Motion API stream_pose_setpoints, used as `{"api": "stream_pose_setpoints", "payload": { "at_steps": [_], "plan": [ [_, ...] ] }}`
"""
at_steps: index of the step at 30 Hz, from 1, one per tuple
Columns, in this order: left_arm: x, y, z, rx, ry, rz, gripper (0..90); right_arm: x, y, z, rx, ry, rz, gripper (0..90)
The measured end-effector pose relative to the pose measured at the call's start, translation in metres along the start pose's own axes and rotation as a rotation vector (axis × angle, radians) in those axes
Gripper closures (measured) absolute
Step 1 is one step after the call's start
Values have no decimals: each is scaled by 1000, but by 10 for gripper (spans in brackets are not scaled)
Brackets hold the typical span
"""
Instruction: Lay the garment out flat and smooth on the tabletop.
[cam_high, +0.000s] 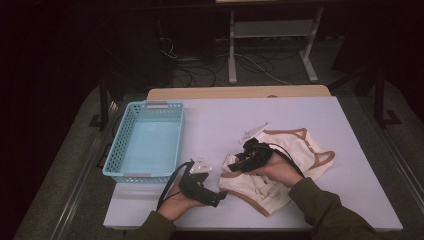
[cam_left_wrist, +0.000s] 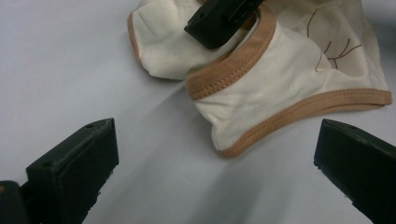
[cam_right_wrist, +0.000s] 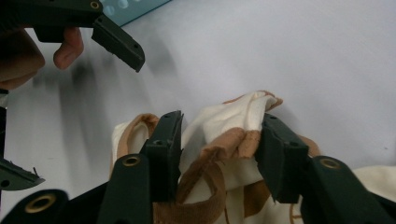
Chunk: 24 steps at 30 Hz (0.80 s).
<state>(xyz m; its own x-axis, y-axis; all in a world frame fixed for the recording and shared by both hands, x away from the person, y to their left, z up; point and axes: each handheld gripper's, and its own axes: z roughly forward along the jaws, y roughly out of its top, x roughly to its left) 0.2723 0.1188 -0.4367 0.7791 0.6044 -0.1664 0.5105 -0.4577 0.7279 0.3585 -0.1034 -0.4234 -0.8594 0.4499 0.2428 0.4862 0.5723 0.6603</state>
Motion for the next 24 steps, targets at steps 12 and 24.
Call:
{"api": "stream_pose_setpoints", "payload": {
  "at_steps": [12, 24],
  "plan": [
    [0, 0, 0, -1, 0, -1, 0, 5, 5, 5, 9, 6, -24, 790],
    [1, 0, -1, 8, 2, 13, 0, 8, 13, 6, -16, -23, -64, 819]
  ]
}}
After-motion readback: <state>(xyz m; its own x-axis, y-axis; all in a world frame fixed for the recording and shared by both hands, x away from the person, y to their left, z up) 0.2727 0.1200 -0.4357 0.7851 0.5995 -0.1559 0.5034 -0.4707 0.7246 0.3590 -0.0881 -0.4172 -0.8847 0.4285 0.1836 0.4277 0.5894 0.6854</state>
